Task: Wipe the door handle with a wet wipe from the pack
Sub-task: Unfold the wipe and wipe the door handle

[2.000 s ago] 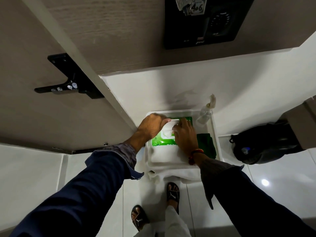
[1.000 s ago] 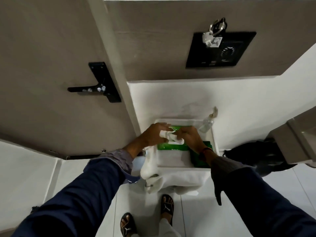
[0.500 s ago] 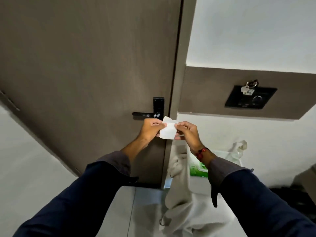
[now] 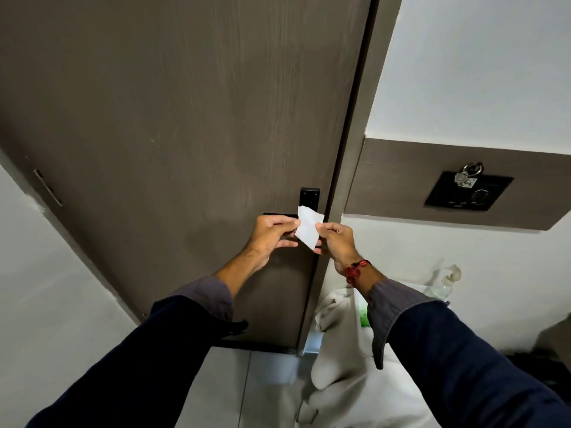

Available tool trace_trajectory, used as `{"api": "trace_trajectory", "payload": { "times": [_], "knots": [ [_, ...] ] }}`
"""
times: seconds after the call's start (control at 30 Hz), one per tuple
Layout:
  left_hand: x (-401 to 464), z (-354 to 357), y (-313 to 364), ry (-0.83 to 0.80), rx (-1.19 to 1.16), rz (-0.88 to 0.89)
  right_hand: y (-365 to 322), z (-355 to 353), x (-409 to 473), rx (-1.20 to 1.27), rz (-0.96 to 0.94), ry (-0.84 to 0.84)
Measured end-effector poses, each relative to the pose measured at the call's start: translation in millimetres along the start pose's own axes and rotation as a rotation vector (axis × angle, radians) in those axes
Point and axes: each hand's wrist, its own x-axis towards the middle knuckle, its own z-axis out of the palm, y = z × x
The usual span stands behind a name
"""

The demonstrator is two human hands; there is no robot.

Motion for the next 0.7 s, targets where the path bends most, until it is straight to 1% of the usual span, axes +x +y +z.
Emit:
{"api": "trace_trajectory", "payload": {
  "times": [0.13, 0.23, 0.33, 0.37, 0.43, 0.53, 0.6, 0.7],
  "knots": [
    [6, 3, -2, 0.020, 0.059, 0.011, 0, 6, 1, -0.032, 0.000, -0.020],
    [10, 5, -2, 0.020, 0.053, 0.015, -2, 12, 4, -0.054, -0.001, 0.054],
    [14, 8, -1, 0.037, 0.055, 0.019, -3, 13, 5, -0.164, -0.138, 0.200],
    [16, 8, -1, 0.055, 0.061, 0.020, -4, 12, 4, -0.165, -0.194, 0.196],
    [19, 9, -1, 0.101, 0.067, 0.021, -4, 10, 2, -0.105, -0.255, 0.073],
    [23, 11, -1, 0.129, 0.045, 0.025, -5, 9, -1, -0.036, -0.246, -0.090],
    [24, 13, -1, 0.135, 0.035, 0.027, -5, 11, -2, -0.027, -0.245, -0.135],
    [25, 15, -2, 0.153, 0.032, 0.033, -4, 16, -2, -0.012, -0.263, -0.151]
  ]
}}
